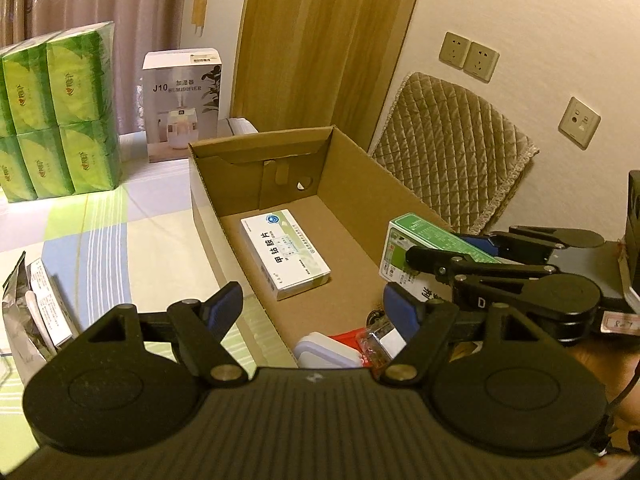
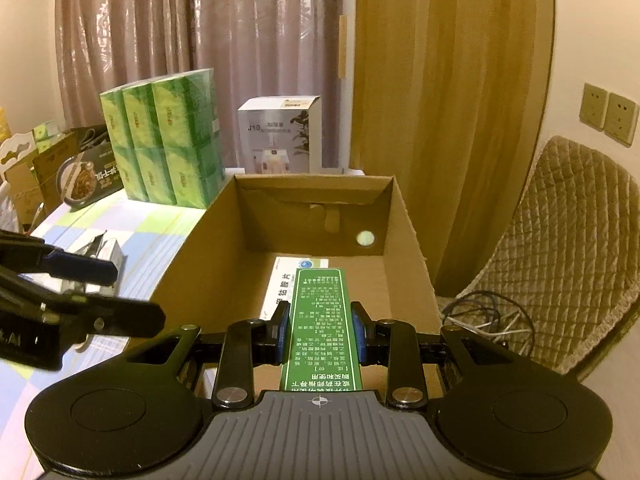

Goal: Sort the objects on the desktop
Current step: 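Move both tools back over the remaining items on the table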

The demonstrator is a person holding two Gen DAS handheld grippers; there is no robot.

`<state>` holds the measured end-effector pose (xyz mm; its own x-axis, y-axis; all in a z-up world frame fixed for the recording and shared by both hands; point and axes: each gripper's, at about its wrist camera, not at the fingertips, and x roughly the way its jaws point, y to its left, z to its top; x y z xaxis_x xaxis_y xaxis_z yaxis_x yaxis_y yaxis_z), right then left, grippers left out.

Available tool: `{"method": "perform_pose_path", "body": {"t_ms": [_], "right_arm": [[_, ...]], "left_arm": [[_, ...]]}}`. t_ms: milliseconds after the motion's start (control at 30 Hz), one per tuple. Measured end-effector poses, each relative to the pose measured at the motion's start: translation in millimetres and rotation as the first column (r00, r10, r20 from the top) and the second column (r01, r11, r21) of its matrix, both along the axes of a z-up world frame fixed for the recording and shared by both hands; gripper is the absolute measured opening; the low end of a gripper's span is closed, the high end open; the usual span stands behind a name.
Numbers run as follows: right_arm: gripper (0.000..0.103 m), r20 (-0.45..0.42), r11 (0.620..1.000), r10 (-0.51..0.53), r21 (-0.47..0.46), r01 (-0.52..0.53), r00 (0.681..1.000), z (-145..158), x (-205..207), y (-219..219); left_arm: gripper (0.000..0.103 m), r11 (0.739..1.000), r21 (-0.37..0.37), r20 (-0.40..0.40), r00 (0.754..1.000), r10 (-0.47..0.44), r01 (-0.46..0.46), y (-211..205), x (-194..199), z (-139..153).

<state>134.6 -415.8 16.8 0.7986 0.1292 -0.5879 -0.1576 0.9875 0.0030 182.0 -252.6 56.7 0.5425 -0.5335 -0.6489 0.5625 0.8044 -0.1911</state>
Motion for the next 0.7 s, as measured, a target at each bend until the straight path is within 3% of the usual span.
{"method": "perform_pose_path", "body": {"t_ms": [33,133,700], "right_arm": [[0.029,0.009,1.000,0.015,-0.002,-0.015,1.000,0.2,3.7,1.3],[0.062,0.033,1.000,0.002,-0.014,-0.002,0.999,3.1,7.7,1.9],[0.066,0.019,1.000,-0.023,0.001,0.023,1.000,6.7,-39.5,-0.2]], "left_arm": [[0.073,1.000,0.000,-0.001,1.000,0.001,-0.001,0.5,0.2,-0.2],[0.073,1.000,0.001,-0.003,1.000,0.004,-0.004,1.3,0.2,-0.2],[0.074,0.999,-0.009,-0.005,0.999,0.036,-0.036,26.0,-13.1,1.4]]}}
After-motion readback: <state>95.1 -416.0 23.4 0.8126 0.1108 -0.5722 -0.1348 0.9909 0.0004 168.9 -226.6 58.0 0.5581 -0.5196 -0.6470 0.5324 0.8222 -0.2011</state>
